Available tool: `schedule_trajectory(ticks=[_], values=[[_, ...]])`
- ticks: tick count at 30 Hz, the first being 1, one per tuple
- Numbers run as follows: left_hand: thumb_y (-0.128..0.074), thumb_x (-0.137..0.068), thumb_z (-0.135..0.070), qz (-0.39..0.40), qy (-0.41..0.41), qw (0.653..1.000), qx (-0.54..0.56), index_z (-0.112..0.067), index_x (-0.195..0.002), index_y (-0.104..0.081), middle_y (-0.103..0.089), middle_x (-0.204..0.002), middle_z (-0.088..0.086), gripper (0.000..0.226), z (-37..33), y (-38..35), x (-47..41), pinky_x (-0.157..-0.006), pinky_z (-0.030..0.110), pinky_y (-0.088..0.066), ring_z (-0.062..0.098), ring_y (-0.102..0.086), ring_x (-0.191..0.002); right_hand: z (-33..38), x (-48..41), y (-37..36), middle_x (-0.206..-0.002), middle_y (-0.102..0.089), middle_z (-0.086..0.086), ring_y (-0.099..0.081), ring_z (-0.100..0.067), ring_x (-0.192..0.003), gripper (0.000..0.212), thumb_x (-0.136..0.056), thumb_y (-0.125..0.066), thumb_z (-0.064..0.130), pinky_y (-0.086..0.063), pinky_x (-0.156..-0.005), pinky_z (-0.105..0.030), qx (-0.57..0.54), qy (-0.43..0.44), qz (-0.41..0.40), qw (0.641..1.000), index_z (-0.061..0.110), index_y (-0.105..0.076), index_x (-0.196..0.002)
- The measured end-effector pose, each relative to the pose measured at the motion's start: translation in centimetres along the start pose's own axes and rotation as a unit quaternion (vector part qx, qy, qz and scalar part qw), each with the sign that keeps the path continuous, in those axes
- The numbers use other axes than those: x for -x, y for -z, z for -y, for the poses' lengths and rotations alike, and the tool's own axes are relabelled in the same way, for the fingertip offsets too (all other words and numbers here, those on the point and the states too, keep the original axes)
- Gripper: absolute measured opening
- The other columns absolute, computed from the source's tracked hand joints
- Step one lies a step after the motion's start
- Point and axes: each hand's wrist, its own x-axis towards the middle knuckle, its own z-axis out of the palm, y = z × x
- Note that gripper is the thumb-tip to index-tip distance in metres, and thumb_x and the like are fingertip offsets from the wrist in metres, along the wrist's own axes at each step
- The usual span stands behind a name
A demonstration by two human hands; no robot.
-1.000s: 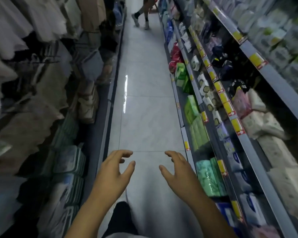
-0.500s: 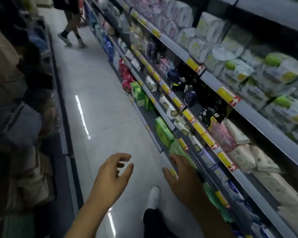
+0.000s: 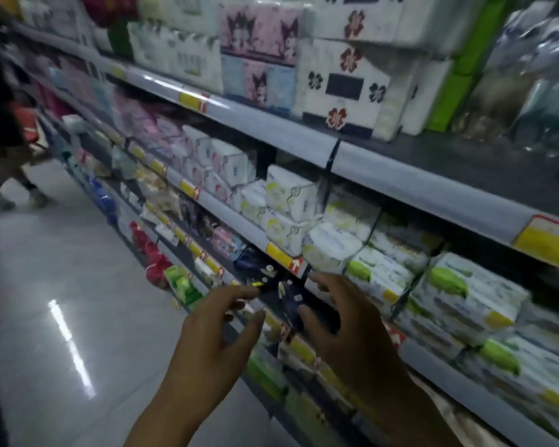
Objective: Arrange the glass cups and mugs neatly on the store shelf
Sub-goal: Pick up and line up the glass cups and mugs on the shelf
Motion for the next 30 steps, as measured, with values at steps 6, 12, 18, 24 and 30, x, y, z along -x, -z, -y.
schedule_trajectory(ticks=[6, 12, 18, 24, 30], values=[[-0.057, -0.095, -0.057, 0.075, -0.202, 0.976, 0.026, -0.044, -0.119, -0.061, -0.061, -0.114, -0.026, 0.028, -6.9, -0.1, -14.4, -0.085, 0.016, -0.052, -0.004, -0.06, -0.11, 3.9, -6.9, 7.5, -0.129, -0.055, 0.019, -0.05, 0.003, -0.118, 0.04, -0.095, -0.059, 0.046, -0.041, -0.098, -0.013, 0.093, 0.046, -0.181, 0.978, 0.032, -0.057, -0.133], [-0.067, -0.092, -0.037, 0.1, -0.383, 0.915, 0.076, -0.033, -0.115, -0.065, -0.063, -0.107, -0.02, 0.024, -14.2, -0.8, -22.5, -0.083, 0.018, -0.052, 0.0, -0.063, -0.104, 7.0, -10.0, 14.5, -0.132, -0.048, 0.024, -0.046, 0.006, -0.119, 0.04, -0.096, -0.057, 0.048, -0.037, -0.097, -0.011, 0.174, 0.019, -0.284, 0.943, 0.039, -0.051, -0.134], [-0.06, -0.094, -0.047, 0.222, -0.474, 0.85, 0.06, -0.042, -0.123, -0.057, -0.055, -0.117, -0.027, 0.03, -20.3, -4.7, -25.6, -0.091, 0.012, -0.045, -0.006, -0.054, -0.112, 6.1, -9.6, 21.1, -0.121, -0.052, 0.02, -0.049, 0.002, -0.107, 0.039, -0.094, -0.064, 0.037, -0.038, -0.09, -0.013, 0.291, -0.07, -0.345, 0.89, 0.031, -0.056, -0.131], [-0.06, -0.091, -0.033, 0.204, -0.511, 0.834, -0.053, -0.017, -0.122, -0.059, -0.057, -0.12, 0.003, 0.035, -27.1, -11.3, -29.9, -0.094, 0.037, -0.05, 0.021, -0.059, -0.107, 4.7, -13.4, 27.2, -0.111, -0.056, 0.003, -0.052, -0.011, -0.093, 0.039, -0.093, -0.069, 0.026, -0.036, -0.073, -0.01, 0.343, -0.158, -0.297, 0.877, 0.015, -0.058, -0.129], [-0.056, -0.096, -0.014, 0.218, -0.456, 0.821, -0.266, 0.0, -0.135, -0.047, -0.036, -0.139, 0.023, 0.042, -31.6, -16.9, -32.0, -0.09, 0.043, -0.05, 0.041, -0.061, -0.108, 2.7, -20.0, 32.2, -0.125, -0.063, -0.014, -0.059, -0.03, -0.113, 0.037, -0.093, -0.065, 0.021, -0.049, -0.093, -0.036, 0.446, -0.284, -0.133, 0.838, 0.005, -0.06, -0.126]])
